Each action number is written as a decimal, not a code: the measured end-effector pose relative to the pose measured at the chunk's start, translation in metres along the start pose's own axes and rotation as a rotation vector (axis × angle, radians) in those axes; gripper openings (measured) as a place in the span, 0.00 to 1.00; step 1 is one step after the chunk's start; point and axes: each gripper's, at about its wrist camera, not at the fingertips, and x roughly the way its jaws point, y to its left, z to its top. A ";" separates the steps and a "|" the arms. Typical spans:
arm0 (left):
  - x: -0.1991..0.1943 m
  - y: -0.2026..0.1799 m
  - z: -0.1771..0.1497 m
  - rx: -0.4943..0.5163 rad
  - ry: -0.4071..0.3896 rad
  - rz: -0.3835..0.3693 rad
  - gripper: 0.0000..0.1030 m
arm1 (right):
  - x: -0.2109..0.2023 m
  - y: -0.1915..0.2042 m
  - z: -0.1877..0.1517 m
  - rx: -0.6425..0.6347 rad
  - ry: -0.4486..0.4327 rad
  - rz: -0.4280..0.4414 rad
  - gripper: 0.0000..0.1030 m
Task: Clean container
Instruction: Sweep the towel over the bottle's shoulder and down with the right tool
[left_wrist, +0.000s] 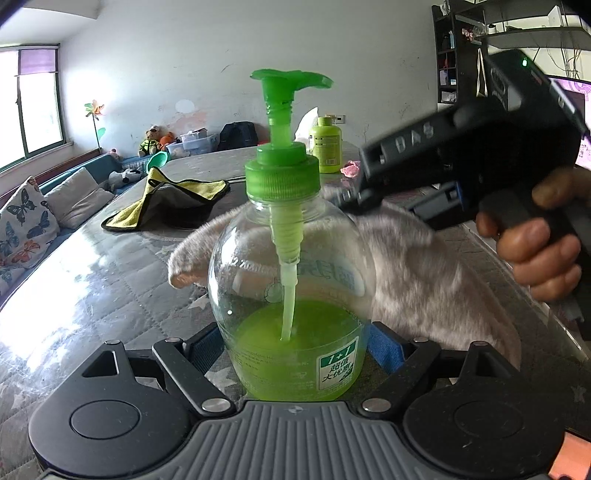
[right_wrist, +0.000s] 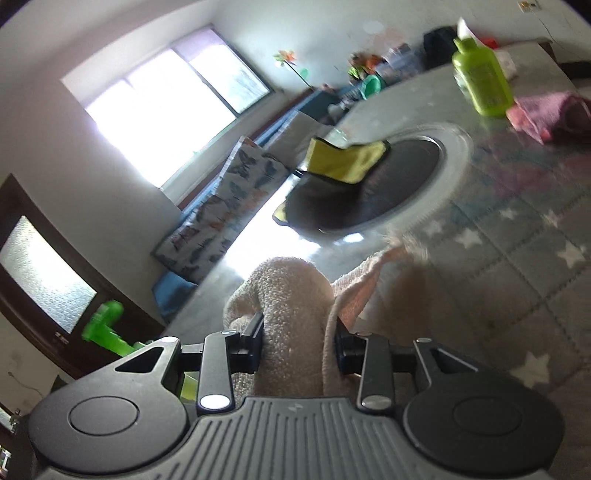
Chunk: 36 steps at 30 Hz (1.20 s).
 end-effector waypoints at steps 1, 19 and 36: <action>0.000 0.000 0.000 0.001 0.002 0.002 0.84 | 0.001 -0.002 -0.002 0.001 0.010 -0.010 0.34; -0.005 -0.011 0.006 -0.011 0.035 0.068 0.84 | 0.000 -0.015 -0.018 0.029 0.045 -0.072 0.39; -0.011 -0.002 0.004 0.042 0.057 0.012 0.84 | -0.010 -0.019 -0.015 0.039 0.023 -0.103 0.41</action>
